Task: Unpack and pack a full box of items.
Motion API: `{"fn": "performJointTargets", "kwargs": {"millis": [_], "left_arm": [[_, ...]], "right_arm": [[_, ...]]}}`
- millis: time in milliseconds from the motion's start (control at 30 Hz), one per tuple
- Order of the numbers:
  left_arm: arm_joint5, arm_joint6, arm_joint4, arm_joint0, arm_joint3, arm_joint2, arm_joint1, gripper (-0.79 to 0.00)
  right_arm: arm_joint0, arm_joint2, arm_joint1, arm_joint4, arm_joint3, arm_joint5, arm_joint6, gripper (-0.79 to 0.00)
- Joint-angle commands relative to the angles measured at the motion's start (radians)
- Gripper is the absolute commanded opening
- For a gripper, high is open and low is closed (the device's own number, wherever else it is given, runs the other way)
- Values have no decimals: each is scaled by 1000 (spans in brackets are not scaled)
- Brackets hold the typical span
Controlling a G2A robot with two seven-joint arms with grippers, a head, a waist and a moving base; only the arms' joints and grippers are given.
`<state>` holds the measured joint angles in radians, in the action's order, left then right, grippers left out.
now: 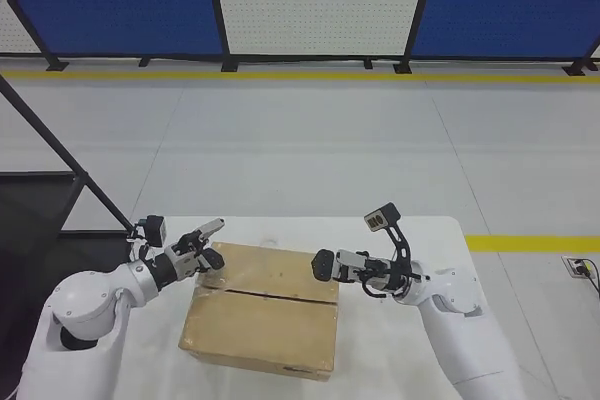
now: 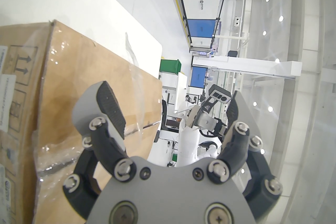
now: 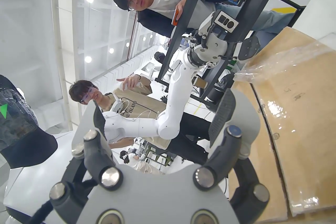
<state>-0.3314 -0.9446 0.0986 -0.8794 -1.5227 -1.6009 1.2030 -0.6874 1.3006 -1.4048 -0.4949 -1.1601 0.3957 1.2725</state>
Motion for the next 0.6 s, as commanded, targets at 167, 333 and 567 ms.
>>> {"fn": "performJointTargets", "kwargs": {"millis": [167,333,567], "left_arm": [[37,58,18,-17,11,30,4,0],[43,58,14,40,69,87,4,0],[43,40,2,114,143,166,6,0]], "right_arm": [[-3,0,0,0,-3,-1,-6,0],[-34,2,8,11,-60,-22,-39,0],[-73,16,20,10,-92,-19,-50,0]]}}
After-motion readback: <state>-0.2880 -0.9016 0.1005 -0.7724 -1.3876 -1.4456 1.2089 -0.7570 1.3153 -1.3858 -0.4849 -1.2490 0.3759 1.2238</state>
